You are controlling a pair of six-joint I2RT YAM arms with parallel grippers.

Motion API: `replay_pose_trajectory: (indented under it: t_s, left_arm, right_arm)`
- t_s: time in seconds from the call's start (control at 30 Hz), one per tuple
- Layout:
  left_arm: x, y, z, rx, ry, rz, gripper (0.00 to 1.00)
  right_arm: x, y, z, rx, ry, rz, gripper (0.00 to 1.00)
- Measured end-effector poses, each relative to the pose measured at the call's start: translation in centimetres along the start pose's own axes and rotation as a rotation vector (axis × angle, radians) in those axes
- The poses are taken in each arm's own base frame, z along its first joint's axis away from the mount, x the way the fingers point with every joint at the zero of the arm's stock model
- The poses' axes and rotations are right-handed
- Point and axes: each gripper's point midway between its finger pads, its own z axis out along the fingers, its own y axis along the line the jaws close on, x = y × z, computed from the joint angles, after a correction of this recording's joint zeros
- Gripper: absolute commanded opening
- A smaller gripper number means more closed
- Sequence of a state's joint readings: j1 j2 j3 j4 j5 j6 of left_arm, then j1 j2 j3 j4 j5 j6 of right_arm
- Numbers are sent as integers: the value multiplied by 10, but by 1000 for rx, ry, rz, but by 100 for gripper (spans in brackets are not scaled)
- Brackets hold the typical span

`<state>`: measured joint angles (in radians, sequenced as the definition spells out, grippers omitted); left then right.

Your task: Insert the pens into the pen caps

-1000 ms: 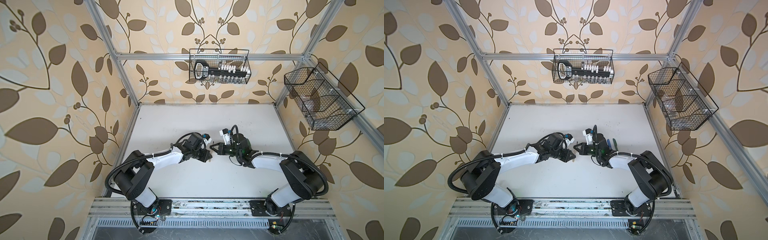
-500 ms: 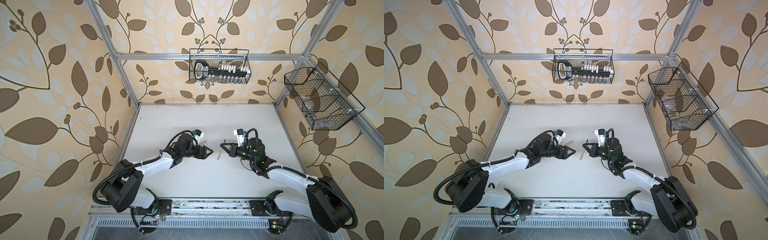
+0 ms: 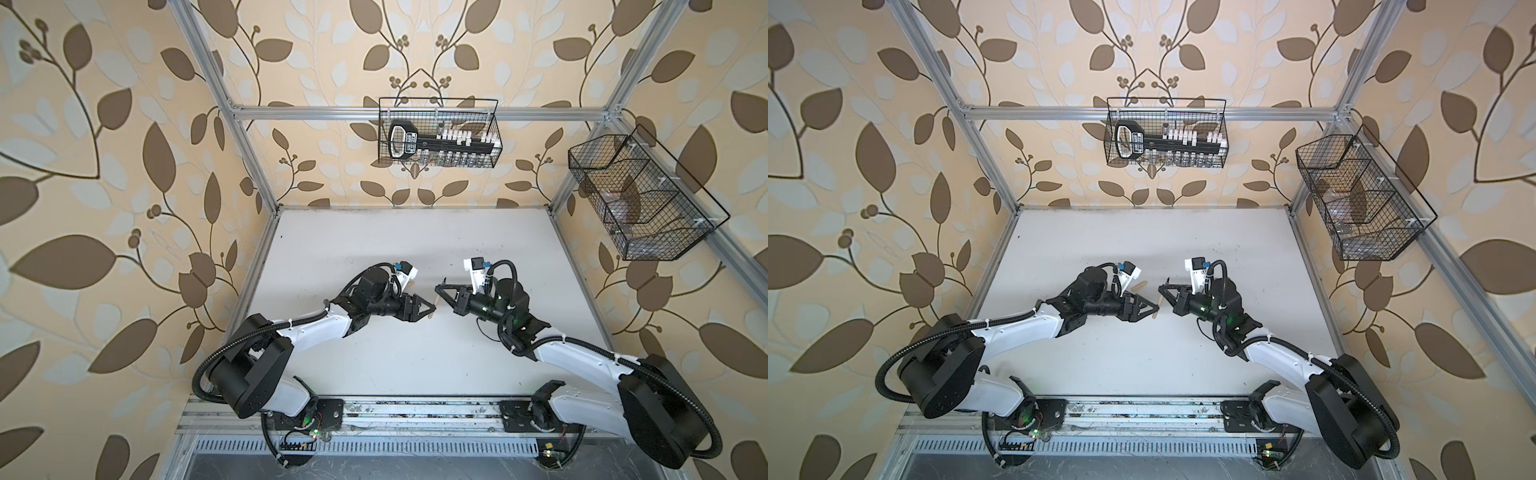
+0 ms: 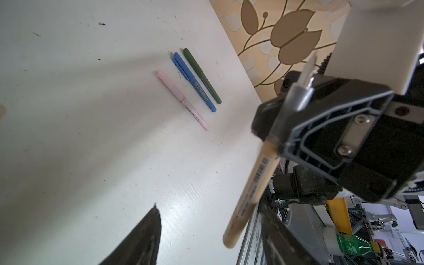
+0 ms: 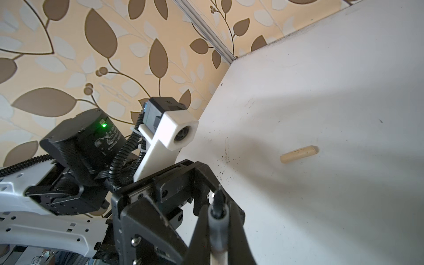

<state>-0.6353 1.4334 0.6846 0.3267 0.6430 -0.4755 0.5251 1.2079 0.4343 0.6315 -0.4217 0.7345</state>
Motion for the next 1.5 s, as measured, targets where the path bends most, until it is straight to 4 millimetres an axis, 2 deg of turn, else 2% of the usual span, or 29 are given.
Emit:
replay_pose_trajectory:
  t_s: [0.17, 0.33, 0.7, 0.9, 1.13, 1.3, 1.4, 1.5]
  left_arm:
    - [-2, -4, 0, 18, -1, 3, 59]
    - [-3, -10, 0, 42, 3, 1, 46]
    - [-11, -19, -1, 71, -2, 18, 40]
    - [-8, -20, 1, 69, 14, 18, 25]
    - [-6, -24, 2, 73, 24, 69, 2]
    - [-4, -21, 2, 33, 41, 95, 0]
    - [-3, -23, 0, -4, 67, 126, 0]
    - [-5, -11, -9, -111, 72, 126, 0]
  right_arm:
    - [4, 3, 6, -18, 3, 6, 0]
    - [1, 9, 9, -43, -14, 6, 0]
    - [-4, 16, 12, -66, -48, -4, 0]
    - [-7, 17, 12, -69, -63, -3, 0]
    - [-7, 16, 13, -65, -64, 23, 0]
    - [-4, 15, 12, -53, -53, 22, 1]
    - [-3, 16, 7, -27, -34, 0, 31]
    - [-14, 12, 1, 53, -21, -53, 48]
